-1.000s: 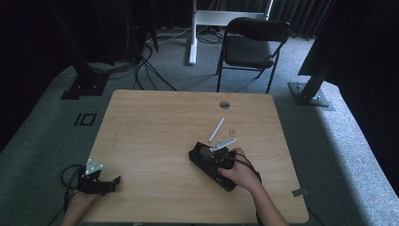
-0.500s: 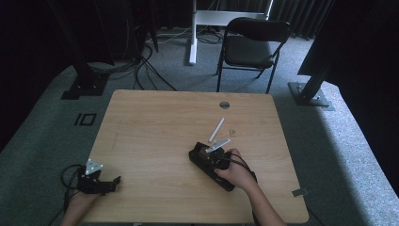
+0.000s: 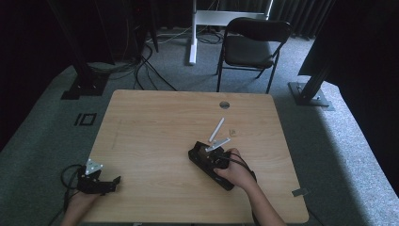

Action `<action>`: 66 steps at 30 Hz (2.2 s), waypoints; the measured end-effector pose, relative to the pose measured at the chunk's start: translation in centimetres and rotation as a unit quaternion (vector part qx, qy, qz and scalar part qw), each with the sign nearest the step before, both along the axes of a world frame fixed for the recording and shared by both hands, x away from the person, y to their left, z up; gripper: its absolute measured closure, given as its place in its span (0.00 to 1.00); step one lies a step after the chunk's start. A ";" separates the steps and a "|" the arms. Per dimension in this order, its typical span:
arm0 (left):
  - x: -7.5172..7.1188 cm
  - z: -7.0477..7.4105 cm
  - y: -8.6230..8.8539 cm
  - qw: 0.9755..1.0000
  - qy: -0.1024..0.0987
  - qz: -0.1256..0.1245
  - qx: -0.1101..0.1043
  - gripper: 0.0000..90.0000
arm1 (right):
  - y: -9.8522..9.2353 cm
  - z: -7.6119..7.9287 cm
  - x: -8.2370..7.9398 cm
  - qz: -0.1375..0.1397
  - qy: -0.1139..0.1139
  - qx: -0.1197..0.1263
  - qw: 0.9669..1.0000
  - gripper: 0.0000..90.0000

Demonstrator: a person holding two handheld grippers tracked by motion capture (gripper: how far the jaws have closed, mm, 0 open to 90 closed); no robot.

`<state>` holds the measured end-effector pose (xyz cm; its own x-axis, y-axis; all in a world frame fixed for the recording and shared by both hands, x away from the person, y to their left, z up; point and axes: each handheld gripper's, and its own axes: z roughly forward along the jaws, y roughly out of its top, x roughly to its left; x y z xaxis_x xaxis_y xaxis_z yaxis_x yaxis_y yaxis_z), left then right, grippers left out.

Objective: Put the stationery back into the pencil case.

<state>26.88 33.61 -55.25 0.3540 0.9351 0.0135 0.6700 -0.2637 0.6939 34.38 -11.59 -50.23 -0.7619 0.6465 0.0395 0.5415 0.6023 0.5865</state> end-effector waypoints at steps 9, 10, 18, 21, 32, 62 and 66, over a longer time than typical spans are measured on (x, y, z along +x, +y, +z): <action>0.0 0.0 0.0 1.000 0.000 0.000 0.000 0.00 | -0.5 1.8 -0.3 0.001 -0.020 0.019 1.000 0.86; 0.0 0.0 0.0 1.000 0.000 0.000 0.000 0.00 | -0.6 1.9 -0.2 -0.002 -0.021 0.022 1.000 0.86; 0.0 0.0 0.0 1.000 0.000 0.000 0.000 0.00 | -1.4 3.2 -0.5 -0.002 -0.027 0.048 0.998 0.85; 0.0 0.0 0.0 1.000 0.000 0.000 0.000 0.00 | -1.7 3.9 -0.8 -0.002 -0.031 0.068 0.997 0.86; 0.0 0.0 0.0 1.000 0.000 0.000 0.000 0.00 | -3.0 5.2 -0.5 -0.033 -0.066 0.097 0.993 0.84; 0.0 0.0 0.0 1.000 0.000 0.000 0.000 0.00 | -6.3 3.4 2.2 -0.151 -0.103 0.107 0.977 0.79; 0.0 0.0 0.0 1.000 0.000 0.000 0.000 0.00 | -6.6 3.0 2.6 -0.165 -0.105 0.109 0.975 0.79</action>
<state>26.88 33.61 -55.25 0.3540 0.9352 0.0134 0.6701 -0.2636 0.6939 36.98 -18.21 -47.21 -0.5205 0.8511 0.0681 0.5387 0.2655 0.7996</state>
